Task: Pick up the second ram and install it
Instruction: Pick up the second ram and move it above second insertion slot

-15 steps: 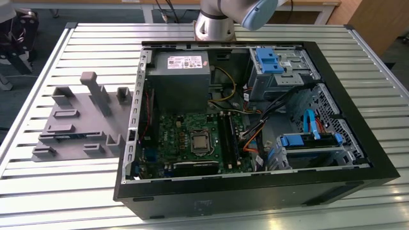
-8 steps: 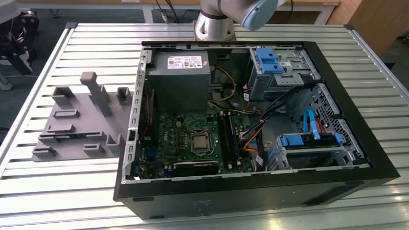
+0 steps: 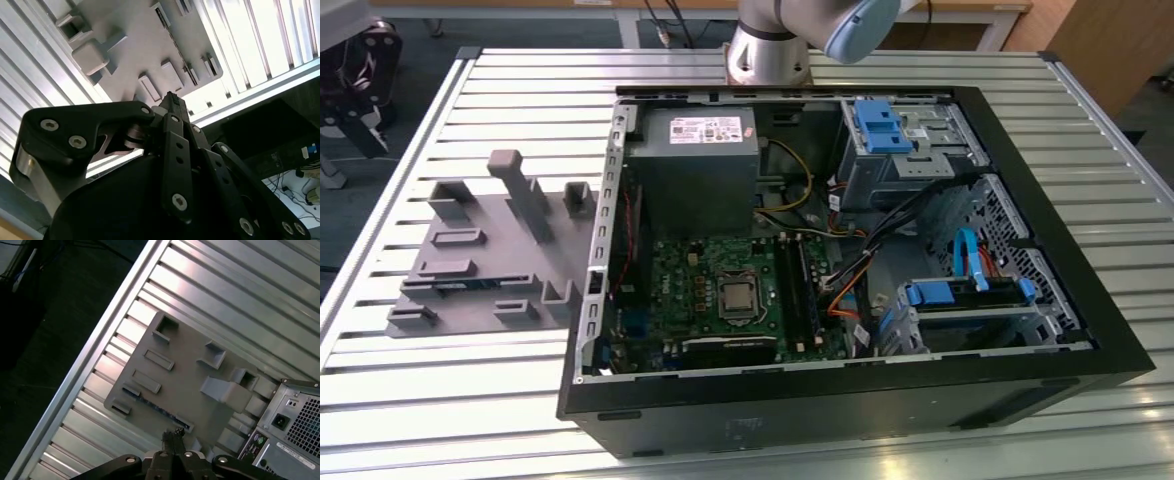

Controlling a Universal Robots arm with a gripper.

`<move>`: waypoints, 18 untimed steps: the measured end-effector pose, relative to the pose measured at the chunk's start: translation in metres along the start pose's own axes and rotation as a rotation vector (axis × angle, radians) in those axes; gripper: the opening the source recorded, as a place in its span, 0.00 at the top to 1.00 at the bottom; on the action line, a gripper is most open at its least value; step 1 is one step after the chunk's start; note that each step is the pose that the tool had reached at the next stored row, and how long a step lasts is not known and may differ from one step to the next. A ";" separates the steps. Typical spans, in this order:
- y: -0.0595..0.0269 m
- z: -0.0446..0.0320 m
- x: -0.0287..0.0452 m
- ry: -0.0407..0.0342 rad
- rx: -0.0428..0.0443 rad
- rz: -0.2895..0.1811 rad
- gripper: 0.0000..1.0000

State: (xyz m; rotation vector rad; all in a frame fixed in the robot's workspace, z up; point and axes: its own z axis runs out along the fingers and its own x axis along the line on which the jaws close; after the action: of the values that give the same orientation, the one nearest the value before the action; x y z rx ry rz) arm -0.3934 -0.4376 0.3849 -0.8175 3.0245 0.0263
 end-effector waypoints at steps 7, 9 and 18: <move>-0.0001 0.0004 0.0001 0.0015 0.0005 -0.060 0.89; -0.0002 0.0005 0.0001 0.0017 0.0003 -0.073 0.89; -0.0002 0.0008 0.0001 0.0024 -0.0004 -0.126 0.89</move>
State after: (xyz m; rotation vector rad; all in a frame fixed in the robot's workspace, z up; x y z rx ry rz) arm -0.3934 -0.4378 0.3842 -1.0061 2.9686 0.0251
